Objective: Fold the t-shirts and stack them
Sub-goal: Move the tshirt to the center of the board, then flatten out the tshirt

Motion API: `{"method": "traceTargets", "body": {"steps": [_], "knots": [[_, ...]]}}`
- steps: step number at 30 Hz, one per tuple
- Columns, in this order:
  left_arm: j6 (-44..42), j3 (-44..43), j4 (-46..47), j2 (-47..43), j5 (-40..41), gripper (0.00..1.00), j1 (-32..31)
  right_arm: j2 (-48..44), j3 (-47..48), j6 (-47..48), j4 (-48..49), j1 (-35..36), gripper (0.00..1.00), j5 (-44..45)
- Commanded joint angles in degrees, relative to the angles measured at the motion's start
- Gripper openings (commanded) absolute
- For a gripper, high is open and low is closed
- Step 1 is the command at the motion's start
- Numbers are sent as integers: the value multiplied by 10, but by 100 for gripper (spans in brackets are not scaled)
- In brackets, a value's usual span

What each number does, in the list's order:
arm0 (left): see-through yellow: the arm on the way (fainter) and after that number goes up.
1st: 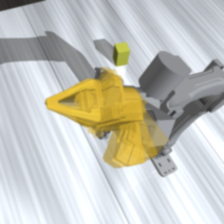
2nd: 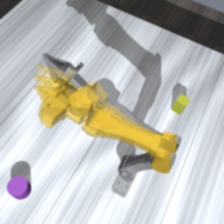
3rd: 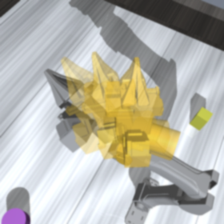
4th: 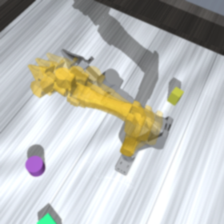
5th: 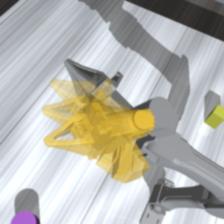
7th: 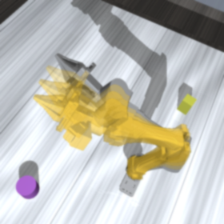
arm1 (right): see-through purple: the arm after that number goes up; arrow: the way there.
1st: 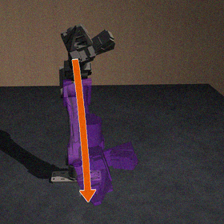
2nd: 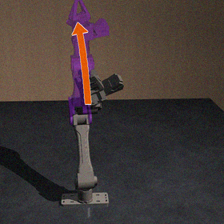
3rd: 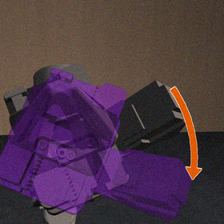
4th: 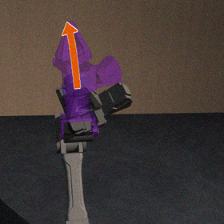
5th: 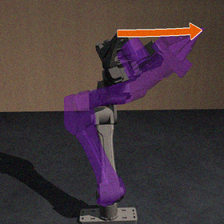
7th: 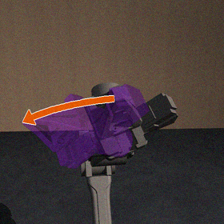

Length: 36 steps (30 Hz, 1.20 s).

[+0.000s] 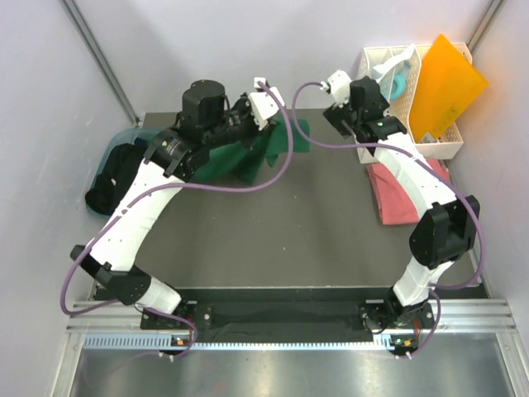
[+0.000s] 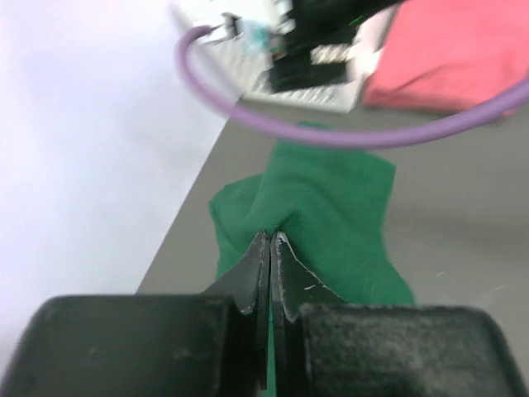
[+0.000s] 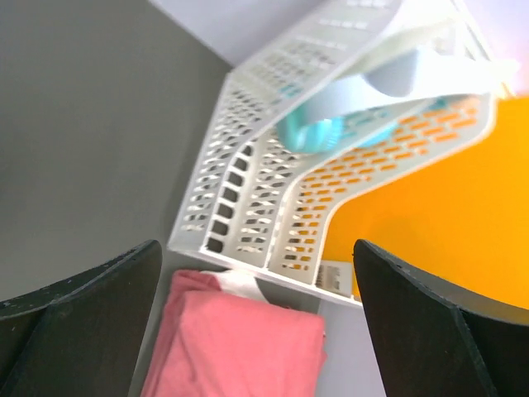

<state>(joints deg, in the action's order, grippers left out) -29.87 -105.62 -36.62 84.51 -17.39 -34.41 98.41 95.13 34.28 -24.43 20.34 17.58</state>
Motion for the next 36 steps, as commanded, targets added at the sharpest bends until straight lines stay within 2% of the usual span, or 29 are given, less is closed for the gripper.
{"method": "traceTargets", "body": {"steps": [1, 5, 6, 7, 8, 9, 10, 12, 15, 16, 17, 21, 26, 28, 31, 36], "knots": [[53, -70, 9, 38, -80, 0, -18, -23, 9, -25, 79, -10, 100, 79], [46, -72, 1, 52, -91, 0, -23, -25, 12, -26, 87, -19, 100, 93], [46, -69, 1, 56, -86, 9, -25, -25, 11, -26, 87, -19, 100, 93], [35, -64, -2, 56, -74, 21, -26, -25, 11, -26, 85, -20, 100, 90], [30, -51, -6, 57, -64, 50, -26, -25, 11, -26, 83, -21, 100, 90], [25, -42, -7, 53, -51, 68, -25, -26, 8, -24, 83, -21, 100, 88], [10, -34, -9, 50, -18, 76, -25, -27, 5, -24, 82, -21, 100, 83], [-5, 9, -1, 30, 18, 85, -26, -30, -5, -21, 80, -21, 100, 81], [-25, 90, 45, -9, 111, 91, -24, -39, -24, -12, 78, -24, 100, 66], [-36, 113, 73, -16, 141, 91, -25, -42, -29, -10, 76, -24, 100, 52], [-41, 154, 89, -24, 210, 91, -25, -45, -35, -7, 64, -24, 100, 40], [-74, 261, 149, -53, 329, 92, -16, -58, -57, 7, -3, -24, 100, -47], [-105, 388, 223, -80, 350, 91, 5, -73, -100, 11, -68, -23, 100, -172], [-110, 401, 225, -78, 352, 91, 9, -67, -99, 17, -104, -24, 100, -247], [-100, 399, 223, -68, 350, 91, 25, -49, -87, 32, -192, -23, 100, -314], [-108, 390, 234, -59, 340, 90, 48, -11, -82, 54, -244, -26, 100, -351]]}}
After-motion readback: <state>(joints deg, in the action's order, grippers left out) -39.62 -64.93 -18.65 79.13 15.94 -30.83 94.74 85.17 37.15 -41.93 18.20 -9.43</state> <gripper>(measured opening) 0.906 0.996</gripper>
